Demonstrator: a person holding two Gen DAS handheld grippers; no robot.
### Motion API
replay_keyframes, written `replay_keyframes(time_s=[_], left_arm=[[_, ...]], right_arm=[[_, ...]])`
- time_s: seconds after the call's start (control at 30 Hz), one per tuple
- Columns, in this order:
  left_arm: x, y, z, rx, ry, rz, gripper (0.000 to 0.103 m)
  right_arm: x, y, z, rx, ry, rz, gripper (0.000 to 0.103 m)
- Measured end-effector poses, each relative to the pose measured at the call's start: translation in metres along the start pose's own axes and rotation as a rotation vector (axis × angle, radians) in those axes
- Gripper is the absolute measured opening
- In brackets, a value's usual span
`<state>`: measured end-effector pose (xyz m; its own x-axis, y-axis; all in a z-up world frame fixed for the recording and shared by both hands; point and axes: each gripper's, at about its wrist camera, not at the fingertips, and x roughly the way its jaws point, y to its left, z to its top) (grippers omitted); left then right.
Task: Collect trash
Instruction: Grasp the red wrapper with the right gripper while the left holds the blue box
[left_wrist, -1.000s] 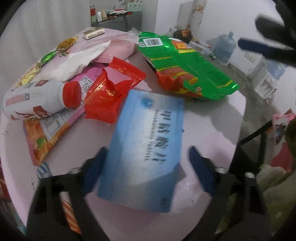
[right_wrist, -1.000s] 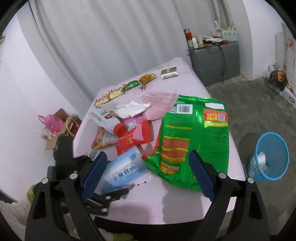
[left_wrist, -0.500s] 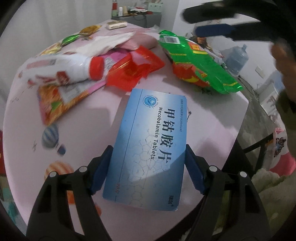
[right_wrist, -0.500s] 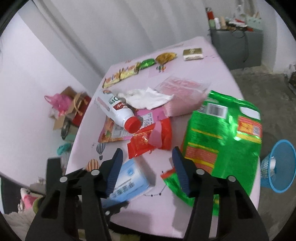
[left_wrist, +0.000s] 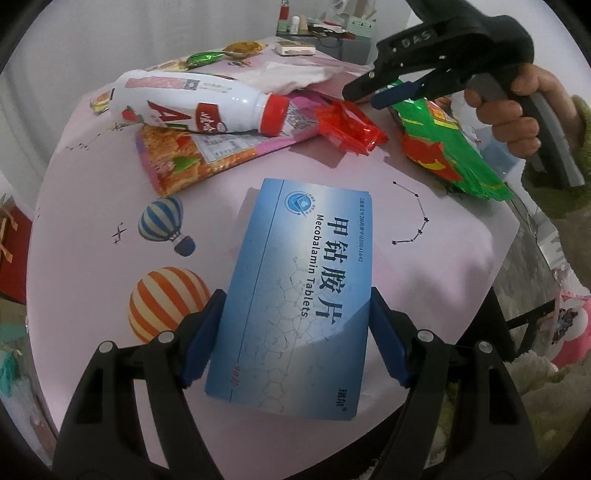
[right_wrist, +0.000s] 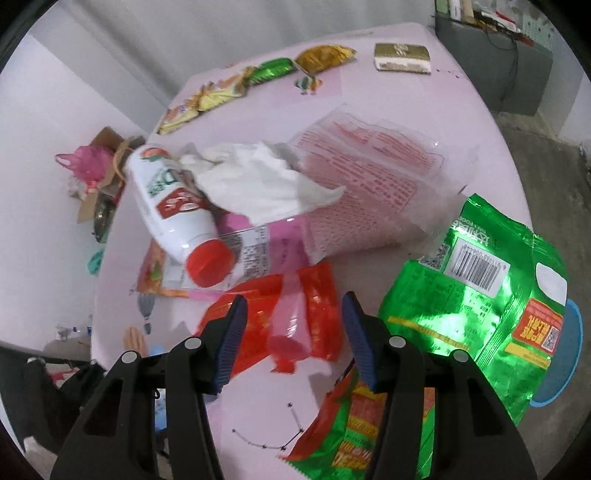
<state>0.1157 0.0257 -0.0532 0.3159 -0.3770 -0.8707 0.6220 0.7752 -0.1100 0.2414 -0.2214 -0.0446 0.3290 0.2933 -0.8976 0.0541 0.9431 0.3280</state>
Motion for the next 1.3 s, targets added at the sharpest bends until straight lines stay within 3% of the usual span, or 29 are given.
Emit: replay_keyframes(time_s=[0.17,0.3,0.47,0.67,0.87,0.93,1.03,1.17,1.3], left_arm=[[-0.004,0.007,-0.004,-0.035,-0.009,0.02,0.071],[-0.008,0.018,-0.009,-0.068,-0.017,0.048,0.071],[-0.012,0.031,-0.014,-0.104,-0.025,0.074,0.071],[-0.014,0.036,-0.015,-0.128,-0.033,0.089,0.071],[-0.014,0.034,-0.016,-0.127,-0.045,0.105,0.071],[-0.014,0.035,-0.017,-0.134,-0.052,0.101,0.071],[-0.017,0.038,-0.018,-0.148,-0.063,0.084,0.071],[-0.021,0.04,-0.018,-0.16,-0.075,0.077,0.07],[-0.026,0.042,-0.015,-0.178,-0.096,0.081,0.07]], right_arm=[[-0.019,0.023,-0.014,-0.057,-0.059,-0.013,0.052],[-0.039,0.066,-0.046,-0.239,-0.14,-0.083,0.052],[-0.031,0.111,-0.087,-0.456,-0.22,-0.259,0.052],[-0.004,0.11,-0.099,-0.449,-0.255,-0.422,0.049],[0.025,0.112,-0.104,-0.479,-0.27,-0.574,0.032],[0.034,0.115,-0.105,-0.492,-0.274,-0.638,0.016],[0.034,0.115,-0.108,-0.478,-0.292,-0.66,0.007],[0.024,0.118,-0.115,-0.47,-0.336,-0.665,0.006],[-0.001,0.123,-0.122,-0.445,-0.399,-0.597,0.005]])
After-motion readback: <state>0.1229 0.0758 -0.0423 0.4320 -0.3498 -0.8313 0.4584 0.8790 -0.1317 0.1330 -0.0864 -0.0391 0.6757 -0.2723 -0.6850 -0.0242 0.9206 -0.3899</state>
